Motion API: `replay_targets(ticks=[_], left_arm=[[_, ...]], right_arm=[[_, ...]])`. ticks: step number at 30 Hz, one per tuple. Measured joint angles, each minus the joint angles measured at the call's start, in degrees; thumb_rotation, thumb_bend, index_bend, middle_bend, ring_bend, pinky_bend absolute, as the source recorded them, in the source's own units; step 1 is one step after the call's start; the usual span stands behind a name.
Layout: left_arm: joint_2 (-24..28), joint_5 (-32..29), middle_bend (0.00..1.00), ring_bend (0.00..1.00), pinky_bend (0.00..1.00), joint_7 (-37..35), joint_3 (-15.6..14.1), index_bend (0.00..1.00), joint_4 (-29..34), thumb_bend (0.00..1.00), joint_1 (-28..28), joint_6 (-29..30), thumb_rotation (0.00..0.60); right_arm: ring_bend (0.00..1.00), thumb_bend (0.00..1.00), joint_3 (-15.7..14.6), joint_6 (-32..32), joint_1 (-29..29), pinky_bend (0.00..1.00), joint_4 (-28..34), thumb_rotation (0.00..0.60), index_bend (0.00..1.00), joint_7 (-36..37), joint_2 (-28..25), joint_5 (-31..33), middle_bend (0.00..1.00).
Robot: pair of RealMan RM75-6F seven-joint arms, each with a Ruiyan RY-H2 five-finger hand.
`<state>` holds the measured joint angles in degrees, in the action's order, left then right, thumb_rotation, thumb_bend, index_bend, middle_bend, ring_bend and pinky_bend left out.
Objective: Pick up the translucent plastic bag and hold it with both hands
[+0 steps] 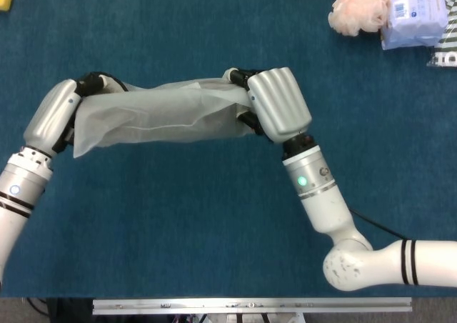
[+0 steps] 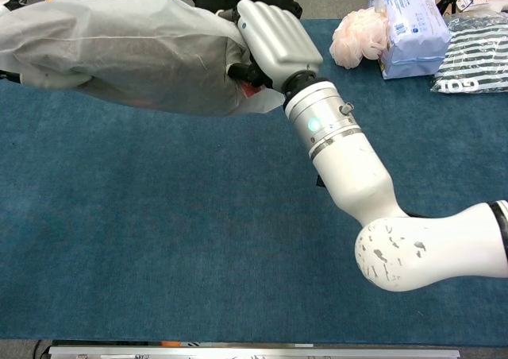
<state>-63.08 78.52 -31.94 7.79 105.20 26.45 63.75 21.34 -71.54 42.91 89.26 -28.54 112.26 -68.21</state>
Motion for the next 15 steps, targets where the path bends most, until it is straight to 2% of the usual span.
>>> replay_targets(ticks=[5,7,9,12,15], left_arm=[[0.5,-0.87,0.73,0.66,0.78,-4.2,0.35,0.71,-0.45,0.25,-0.93,-0.02,0.6],[0.74,-1.27,0.73,0.66,0.78,-6.09,0.55,0.71,-0.53,0.25,-1.41,0.09,0.6],[1.12,-1.65,0.73,0.66,0.78,-8.09,0.73,0.71,-0.58,0.25,-1.86,0.07,0.6],[2.01,-1.75,0.73,0.66,0.78,-10.63,0.86,0.71,-0.71,0.25,-2.54,-0.04,0.6],[2.83,-1.39,0.73,0.66,0.78,-12.31,0.94,0.71,-0.98,0.25,-3.37,0.28,0.6]], right_arm=[[0.39,0.82,-0.64,0.86,-0.73,0.61,3.07,0.6,0.2,-0.81,-2.63,1.41,0.39],[0.32,0.76,-0.93,1.16,-1.08,0.54,4.45,0.6,0.11,-1.07,-3.95,1.9,0.33],[0.23,0.64,-1.16,1.38,-1.42,0.46,5.93,0.6,0.01,-1.09,-5.26,2.21,0.25],[0.18,0.5,-1.45,1.48,-1.97,0.41,8.26,0.6,0.0,-1.09,-7.34,2.37,0.19],[0.15,0.41,-1.89,1.4,-2.64,0.39,10.92,0.6,0.0,-1.18,-9.87,2.17,0.17]])
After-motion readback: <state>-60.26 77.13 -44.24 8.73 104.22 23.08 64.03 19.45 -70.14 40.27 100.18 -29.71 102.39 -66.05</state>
